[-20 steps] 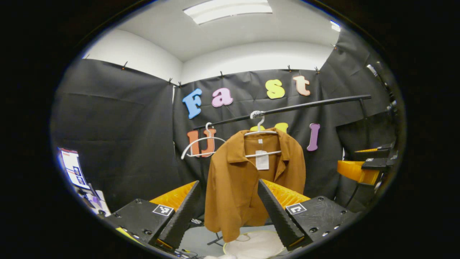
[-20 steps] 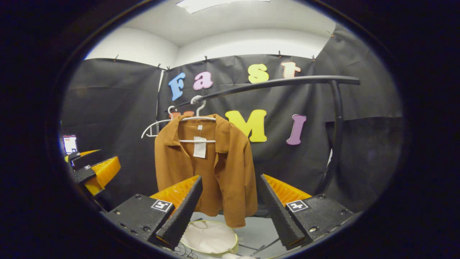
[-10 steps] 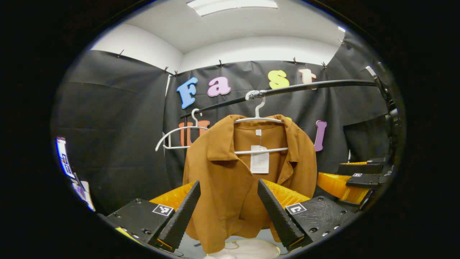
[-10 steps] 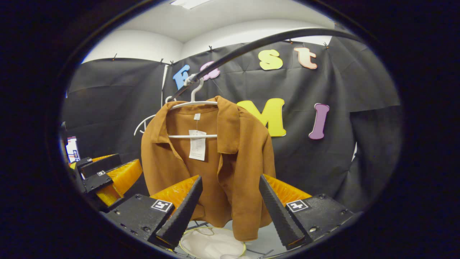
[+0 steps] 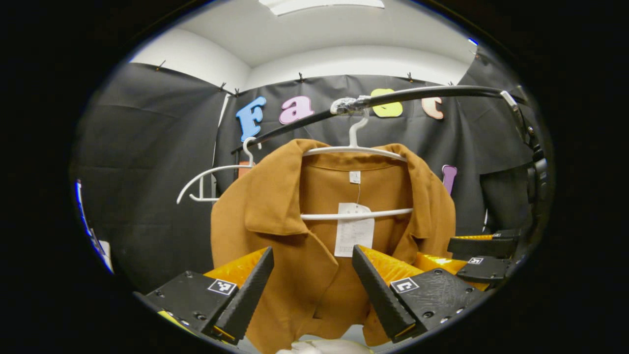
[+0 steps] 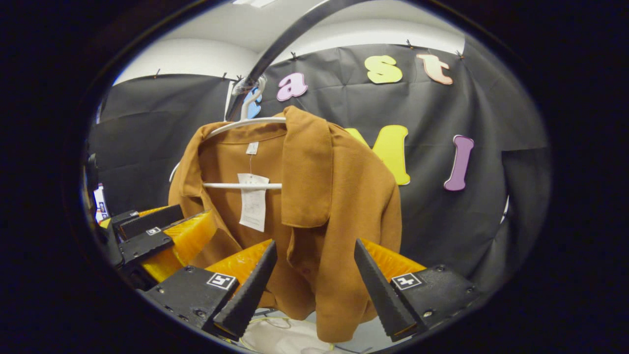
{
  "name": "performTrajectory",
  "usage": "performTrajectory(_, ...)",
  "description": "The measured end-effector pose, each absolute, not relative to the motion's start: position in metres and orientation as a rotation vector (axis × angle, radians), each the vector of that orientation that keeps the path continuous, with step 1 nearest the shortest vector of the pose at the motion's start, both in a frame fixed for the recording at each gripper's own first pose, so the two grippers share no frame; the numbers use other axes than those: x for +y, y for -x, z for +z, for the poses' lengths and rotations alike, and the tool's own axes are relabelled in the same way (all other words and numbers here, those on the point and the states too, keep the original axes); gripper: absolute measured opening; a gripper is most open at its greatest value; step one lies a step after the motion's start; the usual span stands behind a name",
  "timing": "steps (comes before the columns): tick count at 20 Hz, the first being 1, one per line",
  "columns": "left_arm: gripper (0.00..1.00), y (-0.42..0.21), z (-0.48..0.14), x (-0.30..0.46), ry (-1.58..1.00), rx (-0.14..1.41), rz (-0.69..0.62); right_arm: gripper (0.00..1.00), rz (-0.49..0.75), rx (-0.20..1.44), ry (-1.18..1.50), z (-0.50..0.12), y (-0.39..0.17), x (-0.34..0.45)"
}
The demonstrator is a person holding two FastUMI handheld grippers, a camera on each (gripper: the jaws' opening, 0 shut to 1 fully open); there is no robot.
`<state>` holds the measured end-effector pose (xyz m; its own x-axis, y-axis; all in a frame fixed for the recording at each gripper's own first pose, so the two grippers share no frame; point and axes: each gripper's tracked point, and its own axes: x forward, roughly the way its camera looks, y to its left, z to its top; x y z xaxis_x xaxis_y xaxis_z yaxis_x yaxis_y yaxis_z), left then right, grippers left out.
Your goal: Grasp the clothes on the hanger with both hands and then place them into the laundry hamper below.
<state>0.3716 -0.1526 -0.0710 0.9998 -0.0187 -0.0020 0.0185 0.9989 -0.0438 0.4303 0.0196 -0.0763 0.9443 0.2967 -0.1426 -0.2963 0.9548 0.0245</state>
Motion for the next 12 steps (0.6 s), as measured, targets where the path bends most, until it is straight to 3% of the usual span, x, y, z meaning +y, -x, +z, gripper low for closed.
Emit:
performTrajectory(10,0.98,-0.413,-0.077,-0.135,0.053,0.010,0.060,0.99,0.279,0.143,-0.065,-0.072,-0.471,0.039)
performTrajectory(12,0.99,-0.414,-0.082,-0.130,0.046,0.021,0.072,0.84,0.277,0.137,-0.056,-0.071,-0.474,0.034)
